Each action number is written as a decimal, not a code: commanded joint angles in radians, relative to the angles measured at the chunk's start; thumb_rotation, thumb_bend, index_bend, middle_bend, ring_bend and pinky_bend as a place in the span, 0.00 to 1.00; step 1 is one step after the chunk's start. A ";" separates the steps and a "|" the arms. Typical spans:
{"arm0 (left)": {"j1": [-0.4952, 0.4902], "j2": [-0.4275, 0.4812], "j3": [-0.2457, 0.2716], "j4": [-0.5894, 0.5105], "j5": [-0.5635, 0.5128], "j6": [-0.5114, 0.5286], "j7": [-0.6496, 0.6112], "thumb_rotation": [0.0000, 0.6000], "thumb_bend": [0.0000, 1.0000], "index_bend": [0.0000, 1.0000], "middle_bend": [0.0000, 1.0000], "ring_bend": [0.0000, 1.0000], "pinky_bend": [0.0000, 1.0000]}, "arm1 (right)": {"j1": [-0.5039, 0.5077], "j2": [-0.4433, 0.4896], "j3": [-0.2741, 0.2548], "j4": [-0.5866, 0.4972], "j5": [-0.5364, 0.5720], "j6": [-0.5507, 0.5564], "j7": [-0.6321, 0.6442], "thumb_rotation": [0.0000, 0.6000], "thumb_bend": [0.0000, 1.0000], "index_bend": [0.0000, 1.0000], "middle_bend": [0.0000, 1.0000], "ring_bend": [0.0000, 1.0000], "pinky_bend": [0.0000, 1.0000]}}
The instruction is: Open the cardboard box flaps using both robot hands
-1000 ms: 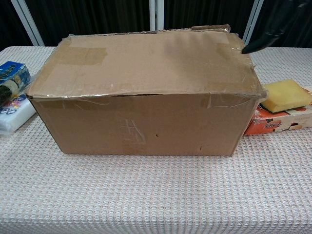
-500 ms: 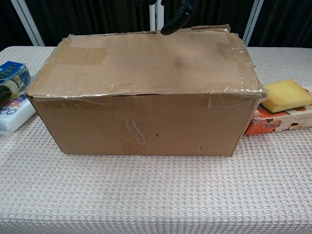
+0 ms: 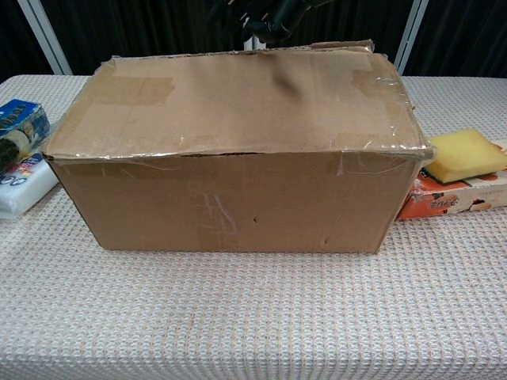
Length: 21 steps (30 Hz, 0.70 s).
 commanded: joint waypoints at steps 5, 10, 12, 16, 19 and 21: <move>0.004 -0.002 -0.005 0.004 0.003 -0.009 -0.001 0.00 0.00 0.13 0.12 0.09 0.17 | 0.006 -0.006 -0.003 0.020 -0.016 -0.036 0.061 1.00 0.75 0.00 0.09 0.00 0.00; 0.007 -0.005 -0.009 0.010 -0.001 -0.019 -0.004 0.00 0.00 0.13 0.12 0.09 0.17 | 0.004 -0.009 -0.002 0.031 -0.037 -0.060 0.098 1.00 0.75 0.00 0.10 0.02 0.00; 0.008 -0.006 -0.009 0.013 0.000 -0.022 -0.004 0.00 0.00 0.13 0.12 0.09 0.17 | 0.003 -0.010 0.000 0.034 -0.045 -0.068 0.110 1.00 0.76 0.00 0.10 0.03 0.00; 0.011 -0.007 -0.011 0.019 -0.001 -0.026 -0.005 0.00 0.00 0.13 0.12 0.09 0.17 | -0.002 -0.012 0.008 0.040 -0.060 -0.082 0.142 1.00 0.76 0.00 0.11 0.04 0.01; 0.013 -0.008 -0.013 0.022 0.000 -0.028 -0.005 0.00 0.00 0.13 0.12 0.09 0.17 | -0.015 -0.011 0.028 0.037 -0.070 -0.089 0.172 1.00 0.77 0.00 0.12 0.05 0.03; 0.013 -0.009 -0.013 0.024 0.001 -0.030 -0.005 0.00 0.00 0.13 0.12 0.09 0.17 | -0.027 -0.010 0.043 0.033 -0.081 -0.089 0.187 1.00 0.77 0.00 0.12 0.06 0.04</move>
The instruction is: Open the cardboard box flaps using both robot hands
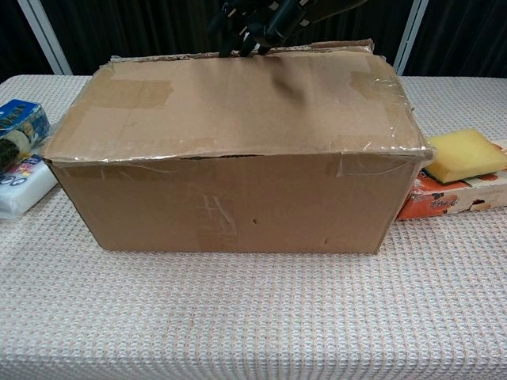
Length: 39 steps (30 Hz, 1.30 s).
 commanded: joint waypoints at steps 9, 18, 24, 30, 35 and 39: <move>-0.001 -0.008 -0.002 0.011 0.003 -0.018 -0.001 0.00 0.00 0.13 0.12 0.09 0.17 | -0.057 0.009 0.069 -0.003 -0.044 -0.052 0.093 1.00 0.78 0.00 0.13 0.09 0.08; -0.003 -0.007 -0.004 0.007 0.009 -0.027 0.006 0.00 0.00 0.13 0.12 0.09 0.17 | -0.159 0.061 0.192 -0.050 -0.087 -0.095 0.170 1.00 0.78 0.00 0.13 0.10 0.14; -0.005 -0.007 -0.006 0.000 0.014 -0.029 0.021 0.00 0.00 0.13 0.12 0.09 0.17 | -0.277 0.107 0.333 -0.115 -0.123 -0.138 0.214 1.00 0.78 0.00 0.13 0.10 0.16; -0.012 0.000 -0.010 -0.015 0.020 -0.033 0.037 0.00 0.00 0.13 0.12 0.09 0.17 | -0.452 0.139 0.556 -0.191 -0.124 -0.243 0.249 1.00 0.78 0.00 0.14 0.11 0.19; -0.018 0.000 -0.011 -0.027 0.020 -0.041 0.048 0.00 0.00 0.13 0.12 0.09 0.17 | -0.630 0.097 0.793 -0.212 -0.031 -0.452 0.227 1.00 0.78 0.00 0.14 0.12 0.26; -0.020 0.000 -0.013 -0.037 0.024 -0.038 0.058 0.00 0.00 0.13 0.12 0.09 0.17 | -0.725 0.029 0.903 -0.163 0.061 -0.654 0.116 1.00 0.78 0.00 0.14 0.13 0.28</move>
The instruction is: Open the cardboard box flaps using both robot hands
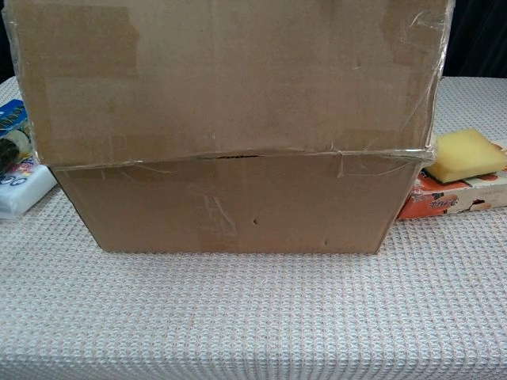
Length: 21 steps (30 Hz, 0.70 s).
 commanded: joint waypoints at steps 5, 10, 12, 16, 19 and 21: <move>0.000 0.008 0.001 -0.020 0.011 0.010 0.019 0.00 0.00 0.13 0.12 0.09 0.17 | -0.218 -0.127 0.191 0.043 0.208 -0.383 -0.228 1.00 0.78 0.00 0.14 0.13 0.29; 0.003 0.017 0.000 -0.031 0.013 0.014 0.021 0.00 0.00 0.13 0.12 0.09 0.17 | -0.270 -0.141 0.197 0.037 0.264 -0.471 -0.312 1.00 0.78 0.00 0.14 0.12 0.31; 0.003 0.020 0.000 -0.033 0.015 0.014 0.021 0.00 0.00 0.13 0.12 0.09 0.17 | -0.288 -0.144 0.203 0.030 0.281 -0.486 -0.337 1.00 0.78 0.00 0.14 0.13 0.32; 0.003 0.020 0.002 -0.033 0.015 0.011 0.019 0.00 0.00 0.13 0.12 0.09 0.17 | -0.316 -0.138 0.211 0.013 0.289 -0.474 -0.385 1.00 0.78 0.00 0.14 0.13 0.33; 0.003 0.016 0.003 -0.028 0.015 0.010 0.018 0.00 0.00 0.13 0.12 0.09 0.17 | -0.338 -0.133 0.217 -0.023 0.223 -0.361 -0.463 1.00 0.78 0.00 0.14 0.13 0.34; 0.003 0.015 0.004 -0.025 0.016 0.011 0.020 0.00 0.00 0.13 0.12 0.09 0.17 | -0.357 -0.138 0.208 -0.071 0.124 -0.227 -0.554 1.00 0.78 0.00 0.14 0.13 0.33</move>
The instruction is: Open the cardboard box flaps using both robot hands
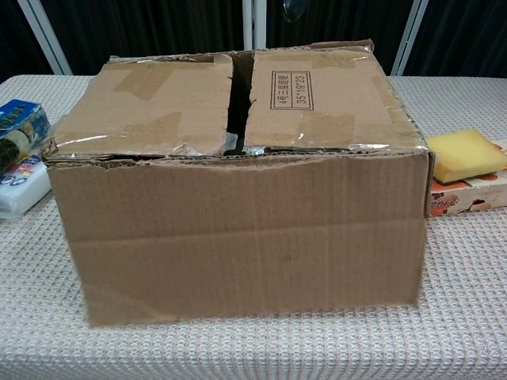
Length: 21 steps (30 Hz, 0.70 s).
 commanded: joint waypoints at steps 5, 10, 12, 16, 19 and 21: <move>0.001 -0.005 0.003 0.008 0.002 0.001 0.000 0.00 0.00 0.13 0.12 0.09 0.17 | -0.002 -0.004 -0.151 -0.148 -0.441 0.497 -0.339 1.00 0.80 0.00 0.15 0.11 0.20; 0.001 -0.008 0.008 0.012 0.005 -0.005 -0.002 0.00 0.00 0.13 0.12 0.09 0.17 | 0.121 -0.028 -0.389 -0.133 -0.727 0.742 -0.521 1.00 0.81 0.08 0.16 0.06 0.04; 0.001 -0.010 0.009 0.015 0.005 -0.005 -0.004 0.00 0.00 0.13 0.12 0.09 0.17 | 0.172 -0.038 -0.456 -0.117 -0.756 0.783 -0.532 1.00 0.81 0.09 0.16 0.06 0.02; 0.003 -0.012 0.010 0.023 0.004 -0.006 -0.013 0.00 0.00 0.13 0.12 0.09 0.17 | 0.283 -0.051 -0.583 -0.075 -0.806 0.863 -0.577 1.00 0.82 0.10 0.16 0.05 0.00; 0.004 -0.013 0.011 0.028 0.005 -0.007 -0.019 0.00 0.00 0.13 0.12 0.09 0.17 | 0.349 -0.055 -0.657 -0.056 -0.800 0.903 -0.592 1.00 0.82 0.12 0.17 0.05 0.00; 0.004 -0.014 0.011 0.032 0.005 -0.008 -0.023 0.00 0.00 0.13 0.12 0.09 0.17 | 0.383 -0.057 -0.695 -0.050 -0.791 0.929 -0.600 1.00 0.83 0.12 0.17 0.03 0.00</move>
